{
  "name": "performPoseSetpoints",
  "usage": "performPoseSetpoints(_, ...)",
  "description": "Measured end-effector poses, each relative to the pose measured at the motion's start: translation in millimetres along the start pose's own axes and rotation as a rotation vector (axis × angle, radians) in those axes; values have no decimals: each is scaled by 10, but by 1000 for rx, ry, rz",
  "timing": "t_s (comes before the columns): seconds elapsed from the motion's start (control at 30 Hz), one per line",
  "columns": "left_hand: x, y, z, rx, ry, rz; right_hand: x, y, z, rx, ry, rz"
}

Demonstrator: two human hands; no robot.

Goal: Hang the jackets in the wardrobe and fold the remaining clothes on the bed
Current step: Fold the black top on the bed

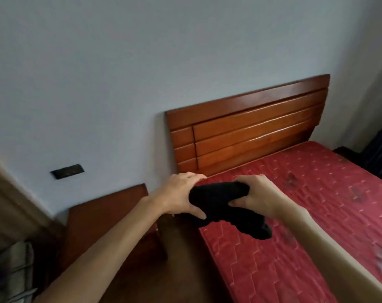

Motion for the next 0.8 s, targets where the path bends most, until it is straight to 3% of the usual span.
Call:
performPoseSetpoints(0.1,282,50,242,-121,17,116,762,213,-438,56,-182,154)
performPoseSetpoints(0.23,948,-51,626,-301,-152,242,1503,477,-983,138,-381,289)
performPoseSetpoints(0.53,2260,-106,1391,-520,-524,434,2824,1004,-2443,383,-657,277)
performPoseSetpoints(0.67,2516,-282,1778,-708,-731,635,3458,1302,-2898,657,-700,-28)
performPoseSetpoints(0.8,2527,-593,2218,-980,-935,777,3967,1788,-3013,1089,-469,-526)
Point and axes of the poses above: each hand's wrist, its own z-axis away from the middle knuckle, its own y-axis out of the palm, x = y × z, the point moved 1 cm from there along -z, towards the middle knuckle, and after that the axes turned 14 degrees about y, right-handed, at the moved point
